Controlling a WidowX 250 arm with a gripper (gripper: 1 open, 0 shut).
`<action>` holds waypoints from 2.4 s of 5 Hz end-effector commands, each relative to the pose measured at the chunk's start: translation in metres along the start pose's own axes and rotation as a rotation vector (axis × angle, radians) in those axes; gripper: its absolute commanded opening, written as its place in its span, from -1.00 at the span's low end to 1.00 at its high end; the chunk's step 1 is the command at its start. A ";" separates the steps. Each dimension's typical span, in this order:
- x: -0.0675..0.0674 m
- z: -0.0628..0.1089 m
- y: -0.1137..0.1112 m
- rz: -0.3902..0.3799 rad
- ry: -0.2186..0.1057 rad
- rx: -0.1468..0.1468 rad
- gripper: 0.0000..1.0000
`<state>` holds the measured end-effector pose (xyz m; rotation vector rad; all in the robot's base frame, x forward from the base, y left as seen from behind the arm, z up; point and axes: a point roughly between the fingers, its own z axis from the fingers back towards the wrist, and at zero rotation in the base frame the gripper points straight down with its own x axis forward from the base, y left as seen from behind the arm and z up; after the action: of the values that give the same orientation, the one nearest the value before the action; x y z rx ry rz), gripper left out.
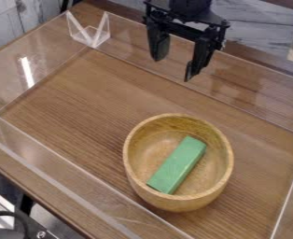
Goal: Remove the green block from inside the brown bowl and put it on the table
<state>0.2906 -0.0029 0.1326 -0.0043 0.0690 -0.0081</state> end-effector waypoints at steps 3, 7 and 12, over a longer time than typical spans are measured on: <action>-0.090 -0.068 -0.078 0.063 -0.001 -0.021 1.00; -0.079 -0.091 -0.065 0.093 -0.061 -0.071 1.00; -0.079 -0.098 -0.061 0.109 -0.019 -0.089 -1.00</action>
<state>0.1968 -0.0640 0.0317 -0.0796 0.0845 0.1009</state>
